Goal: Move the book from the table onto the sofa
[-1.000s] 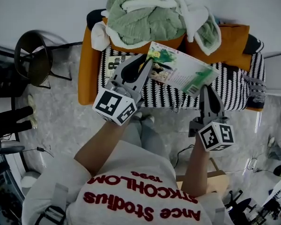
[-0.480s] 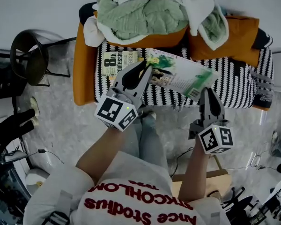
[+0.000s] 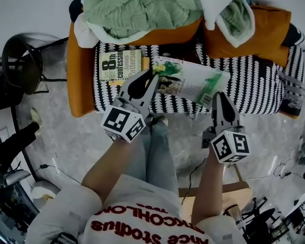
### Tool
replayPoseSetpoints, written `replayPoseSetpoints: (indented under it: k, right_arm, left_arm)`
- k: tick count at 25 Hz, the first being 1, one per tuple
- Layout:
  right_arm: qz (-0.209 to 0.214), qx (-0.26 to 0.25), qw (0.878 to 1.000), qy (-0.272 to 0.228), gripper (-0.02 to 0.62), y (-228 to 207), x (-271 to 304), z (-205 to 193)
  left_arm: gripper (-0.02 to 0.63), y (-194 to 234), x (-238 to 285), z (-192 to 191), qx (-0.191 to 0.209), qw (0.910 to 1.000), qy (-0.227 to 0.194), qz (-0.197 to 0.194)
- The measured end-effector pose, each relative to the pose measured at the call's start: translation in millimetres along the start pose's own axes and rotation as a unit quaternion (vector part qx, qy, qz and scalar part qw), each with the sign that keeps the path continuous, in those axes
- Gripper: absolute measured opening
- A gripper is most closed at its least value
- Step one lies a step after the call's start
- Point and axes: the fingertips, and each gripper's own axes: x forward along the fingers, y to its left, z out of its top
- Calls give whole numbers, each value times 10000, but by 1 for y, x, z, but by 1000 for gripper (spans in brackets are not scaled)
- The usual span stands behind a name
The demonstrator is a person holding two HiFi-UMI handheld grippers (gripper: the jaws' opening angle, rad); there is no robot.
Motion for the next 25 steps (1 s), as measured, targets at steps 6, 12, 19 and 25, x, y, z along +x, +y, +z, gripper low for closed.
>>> replayPoseSetpoints:
  k: [6,12,19,25]
  right_arm:
    - [1,159,9996,234,52,-25,34,-37]
    - [-50,209,9988,434,52,-55,68,-78]
    - [-108,211,9965,796,52,-86,105,-136]
    - [-107,311,9945,998,51,-104,130,-182]
  left_arm:
    - [66,24,26,-44,-94,9995,263,159]
    - [66,46,52,-93,-170,9983,469,287]
    - [66,71,70,-160,-307,9951,849,398]
    - [66,94,81,-211,-423,9919,1062,555]
